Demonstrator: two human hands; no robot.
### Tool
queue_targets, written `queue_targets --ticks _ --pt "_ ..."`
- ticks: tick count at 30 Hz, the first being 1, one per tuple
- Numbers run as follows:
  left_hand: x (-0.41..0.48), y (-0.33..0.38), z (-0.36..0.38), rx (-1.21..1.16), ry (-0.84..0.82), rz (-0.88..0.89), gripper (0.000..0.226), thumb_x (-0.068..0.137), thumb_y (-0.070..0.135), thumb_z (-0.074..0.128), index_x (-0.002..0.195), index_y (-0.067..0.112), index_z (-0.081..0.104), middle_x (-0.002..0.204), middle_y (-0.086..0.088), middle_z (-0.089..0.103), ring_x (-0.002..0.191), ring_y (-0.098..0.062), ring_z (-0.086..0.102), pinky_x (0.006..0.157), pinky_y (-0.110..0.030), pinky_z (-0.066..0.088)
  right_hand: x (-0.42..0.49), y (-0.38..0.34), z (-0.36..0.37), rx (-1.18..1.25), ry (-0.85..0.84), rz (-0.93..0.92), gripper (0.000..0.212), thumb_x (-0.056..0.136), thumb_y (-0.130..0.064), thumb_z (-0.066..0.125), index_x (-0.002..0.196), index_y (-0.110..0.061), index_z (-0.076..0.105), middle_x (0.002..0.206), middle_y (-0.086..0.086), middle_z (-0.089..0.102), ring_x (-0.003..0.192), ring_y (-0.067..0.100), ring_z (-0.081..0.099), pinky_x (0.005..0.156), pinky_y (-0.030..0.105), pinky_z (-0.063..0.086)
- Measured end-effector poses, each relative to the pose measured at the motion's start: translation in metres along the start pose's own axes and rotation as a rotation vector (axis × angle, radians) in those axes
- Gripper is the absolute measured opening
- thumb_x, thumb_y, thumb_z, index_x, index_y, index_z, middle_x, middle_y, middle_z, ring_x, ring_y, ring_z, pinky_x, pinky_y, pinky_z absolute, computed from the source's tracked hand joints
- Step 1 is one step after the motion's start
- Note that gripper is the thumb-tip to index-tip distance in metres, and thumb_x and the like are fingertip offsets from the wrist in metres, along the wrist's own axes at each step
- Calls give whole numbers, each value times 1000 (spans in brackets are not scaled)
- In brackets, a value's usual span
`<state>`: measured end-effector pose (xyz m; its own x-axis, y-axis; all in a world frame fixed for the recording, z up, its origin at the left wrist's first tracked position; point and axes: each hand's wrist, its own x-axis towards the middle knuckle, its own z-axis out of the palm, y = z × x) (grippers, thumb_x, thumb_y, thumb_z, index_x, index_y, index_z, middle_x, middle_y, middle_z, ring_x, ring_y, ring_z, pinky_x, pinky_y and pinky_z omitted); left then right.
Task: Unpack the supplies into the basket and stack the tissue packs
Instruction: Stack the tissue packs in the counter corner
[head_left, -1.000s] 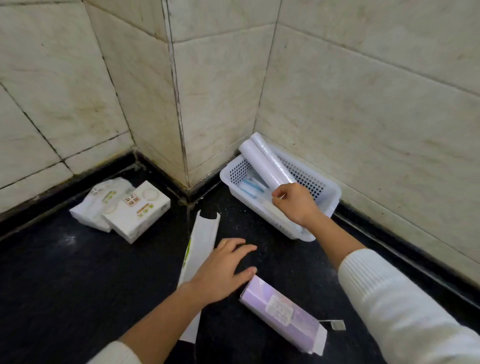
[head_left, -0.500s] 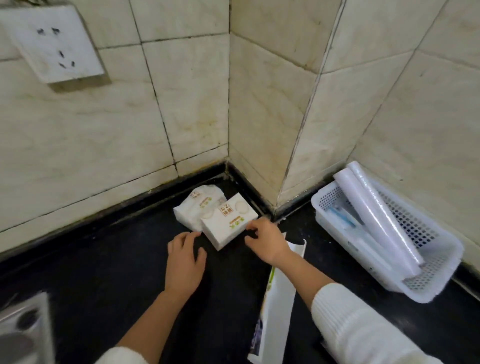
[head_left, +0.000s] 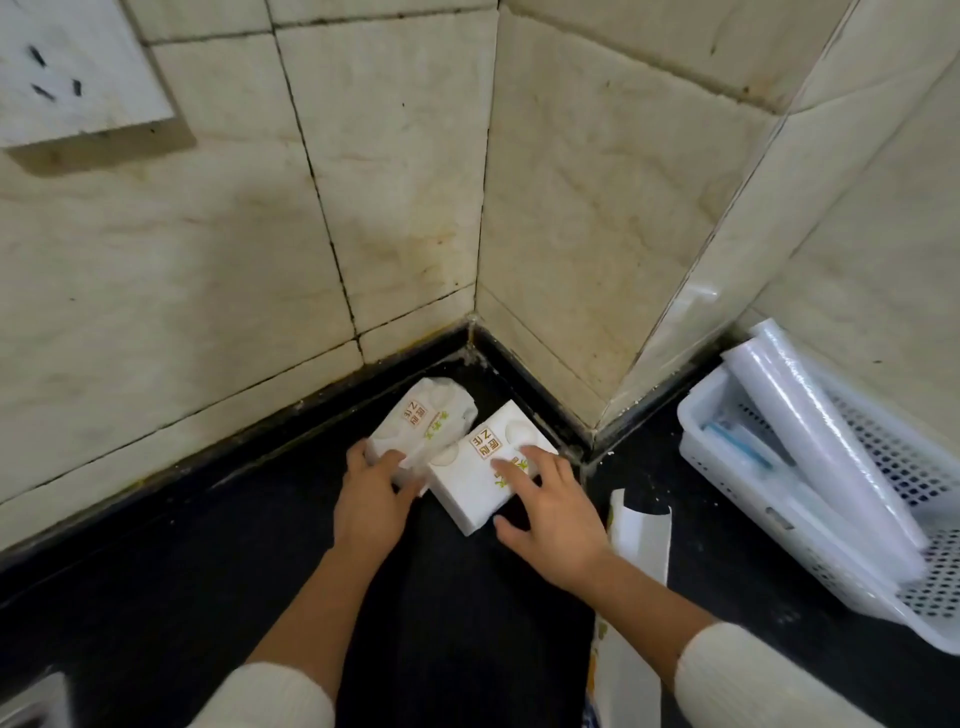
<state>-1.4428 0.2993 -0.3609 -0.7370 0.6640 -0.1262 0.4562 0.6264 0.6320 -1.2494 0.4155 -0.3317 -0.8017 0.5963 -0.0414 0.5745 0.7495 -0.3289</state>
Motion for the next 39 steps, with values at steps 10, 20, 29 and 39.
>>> queue_targets --ticks 10,20,29,39 --pt "34 21 -48 -208 201 97 27 90 30 63 113 16 67 141 -9 43 117 -15 47 94 -26 36 21 1 14 276 1 137 65 93 -39 55 148 -43 20 130 -3 43 117 15 49 88 31 51" --pt "65 54 -37 -333 169 239 18 88 30 66 102 19 68 139 4 41 109 -2 47 80 -3 37 115 -23 -6 674 152 523 46 83 -19 71 105 -17 32 108 12 63 99 30 64 77 41 53" --pt "74 43 -23 -220 124 206 32 90 28 63 121 19 59 150 -1 30 117 -10 47 90 -19 39 137 -28 -5 885 -37 552 13 83 -15 66 93 -7 67 99 10 71 92 21 66 83 33 54" --pt "25 84 -26 -115 233 261 58 92 23 60 144 33 36 159 -9 9 143 -28 18 111 -44 30 47 19 -47 864 39 340 17 84 -14 66 101 -19 64 88 -2 67 78 2 62 76 17 47"
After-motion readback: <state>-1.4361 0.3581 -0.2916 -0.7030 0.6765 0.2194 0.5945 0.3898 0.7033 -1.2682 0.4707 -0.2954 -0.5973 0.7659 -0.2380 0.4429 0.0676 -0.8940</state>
